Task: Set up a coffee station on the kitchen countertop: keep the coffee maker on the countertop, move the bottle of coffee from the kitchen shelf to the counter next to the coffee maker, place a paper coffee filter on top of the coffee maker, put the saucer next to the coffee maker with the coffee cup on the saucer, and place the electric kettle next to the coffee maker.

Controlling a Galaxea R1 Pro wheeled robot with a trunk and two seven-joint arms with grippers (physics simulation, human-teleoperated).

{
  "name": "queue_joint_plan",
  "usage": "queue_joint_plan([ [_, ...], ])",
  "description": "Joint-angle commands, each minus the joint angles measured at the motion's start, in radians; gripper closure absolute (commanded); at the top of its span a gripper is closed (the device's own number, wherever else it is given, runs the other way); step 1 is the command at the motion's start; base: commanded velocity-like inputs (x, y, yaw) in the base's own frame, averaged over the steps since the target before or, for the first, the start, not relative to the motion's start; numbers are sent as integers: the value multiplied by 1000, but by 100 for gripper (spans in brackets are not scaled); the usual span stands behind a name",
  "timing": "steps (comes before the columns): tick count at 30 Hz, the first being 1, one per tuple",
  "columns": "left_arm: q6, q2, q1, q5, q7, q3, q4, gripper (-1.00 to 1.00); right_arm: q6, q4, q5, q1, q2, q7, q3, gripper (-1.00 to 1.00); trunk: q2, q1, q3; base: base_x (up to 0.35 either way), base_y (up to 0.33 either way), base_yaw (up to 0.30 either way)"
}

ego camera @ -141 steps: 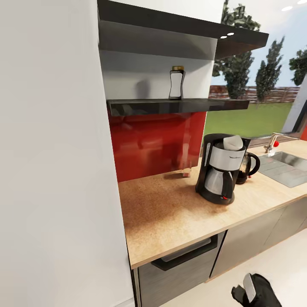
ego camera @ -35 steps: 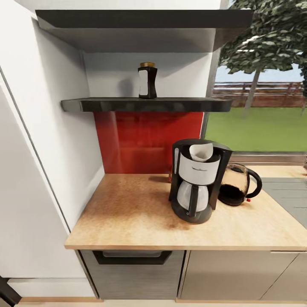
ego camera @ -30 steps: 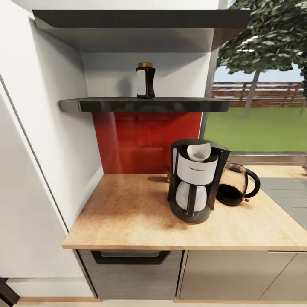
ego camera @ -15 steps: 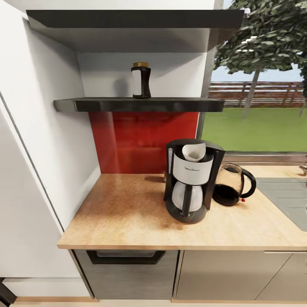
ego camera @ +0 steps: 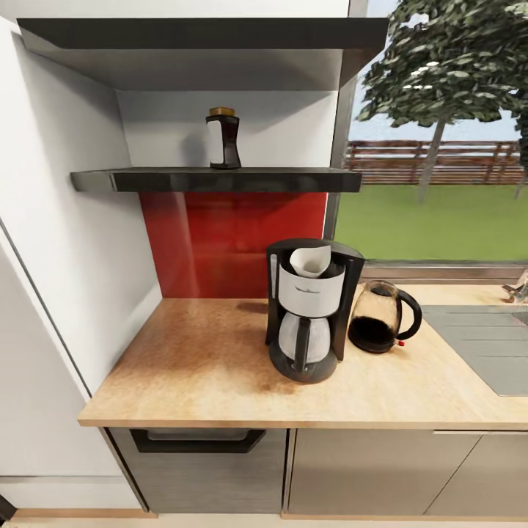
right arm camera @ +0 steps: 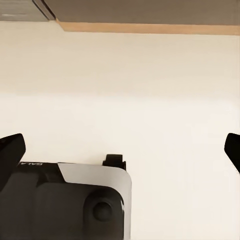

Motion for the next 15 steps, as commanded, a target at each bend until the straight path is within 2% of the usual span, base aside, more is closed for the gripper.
queue_joint_plan([
  [1,-31,0,2,15,-4,18,-1,-100,-3,0,7,-1,0,4,-9,-100,-2,1,-2,-1,-4,0],
  [2,-120,6,2,30,-12,51,0,-100,-2,0,7,-1,0,4,-9,-100,-2,1,-2,0,0,0],
  [5,-147,6,-1,25,-12,54,-4,-100,-2,0,7,-1,0,4,-9,-100,-2,1,-2,-112,0,0],
  [13,-152,22,-144,17,-9,47,-14,-100,-3,-1,7,-1,0,3,-9,-100,-2,1,-2,-21,0,0],
  [15,-160,42,-168,21,-13,50,-82,-100,-3,-2,7,-1,-1,3,-8,-100,-2,1,-2,-1,0,0],
])
